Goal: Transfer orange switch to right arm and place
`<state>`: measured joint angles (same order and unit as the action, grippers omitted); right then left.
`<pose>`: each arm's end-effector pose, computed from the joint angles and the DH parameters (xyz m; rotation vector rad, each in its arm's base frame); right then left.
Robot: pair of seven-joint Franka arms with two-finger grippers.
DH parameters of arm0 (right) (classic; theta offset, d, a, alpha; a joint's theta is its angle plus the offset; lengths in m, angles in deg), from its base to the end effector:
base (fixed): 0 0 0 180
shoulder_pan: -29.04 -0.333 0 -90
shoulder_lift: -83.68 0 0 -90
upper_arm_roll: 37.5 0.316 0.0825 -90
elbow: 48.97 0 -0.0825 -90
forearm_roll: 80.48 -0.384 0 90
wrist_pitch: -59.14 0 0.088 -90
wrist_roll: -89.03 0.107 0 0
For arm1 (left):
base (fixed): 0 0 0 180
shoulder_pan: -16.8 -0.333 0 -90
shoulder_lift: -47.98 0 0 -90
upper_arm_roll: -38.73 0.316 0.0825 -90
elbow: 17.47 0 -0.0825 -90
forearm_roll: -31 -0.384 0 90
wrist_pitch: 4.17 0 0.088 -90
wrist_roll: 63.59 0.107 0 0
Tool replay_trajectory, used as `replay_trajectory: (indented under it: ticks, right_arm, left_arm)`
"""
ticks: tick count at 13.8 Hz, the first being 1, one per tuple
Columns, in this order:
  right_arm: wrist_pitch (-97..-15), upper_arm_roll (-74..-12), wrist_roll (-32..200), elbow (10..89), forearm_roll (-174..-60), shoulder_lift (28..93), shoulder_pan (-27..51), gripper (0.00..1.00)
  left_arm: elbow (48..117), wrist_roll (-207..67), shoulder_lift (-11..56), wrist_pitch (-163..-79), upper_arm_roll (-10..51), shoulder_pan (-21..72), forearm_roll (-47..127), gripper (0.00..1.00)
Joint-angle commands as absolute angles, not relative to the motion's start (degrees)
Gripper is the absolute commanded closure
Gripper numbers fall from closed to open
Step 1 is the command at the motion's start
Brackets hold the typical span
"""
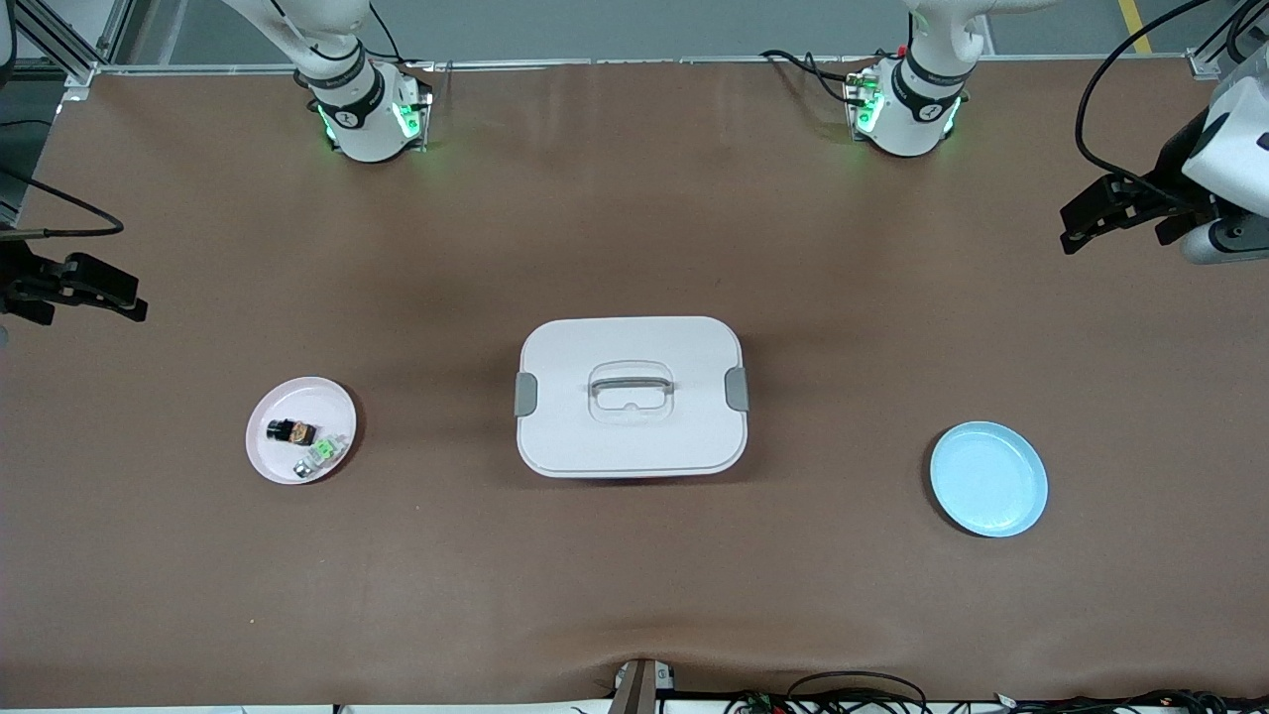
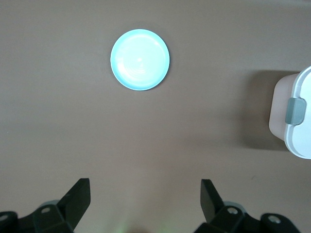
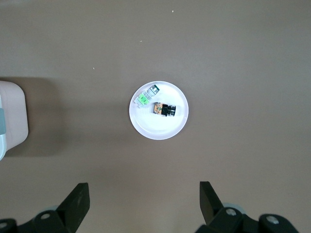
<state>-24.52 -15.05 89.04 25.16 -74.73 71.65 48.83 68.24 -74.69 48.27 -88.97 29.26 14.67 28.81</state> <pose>0.6037 -0.0121 0.6302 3.1202 0.0467 -0.0438 0.5400 -0.0654 0.6544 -3.0996 -0.1068 0.0070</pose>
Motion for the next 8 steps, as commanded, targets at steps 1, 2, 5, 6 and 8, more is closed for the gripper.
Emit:
replay_trajectory:
  ticks: [1,2,5,6,8]
  right_arm:
    - [-24.44,-15.44,90.26,24.77,-73.72,72.08,48.55,0.00]
    - [-24.35,-15.53,90.53,24.77,-73.80,72.08,48.55,0.00]
    - [-24.35,-15.79,94.55,24.77,-73.72,72.26,47.50,0.00]
    - [-24.27,-17.62,96.66,24.85,-73.63,72.43,45.75,0.00]
    - [-24.53,-24.98,97.56,24.94,-74.33,73.40,39.09,0.00]
  left_arm:
    - [69.28,-75.10,49.83,-88.46,29.06,14.51,29.42,0.00]
    - [69.28,-75.10,49.82,-88.46,29.06,14.51,29.42,0.00]
    - [69.20,-75.02,49.91,-88.46,29.15,14.42,29.42,0.00]
    - [69.19,-75.02,49.91,-88.46,29.15,14.42,29.42,0.00]
    - [69.19,-75.02,49.91,-88.46,29.15,14.42,29.42,0.00]
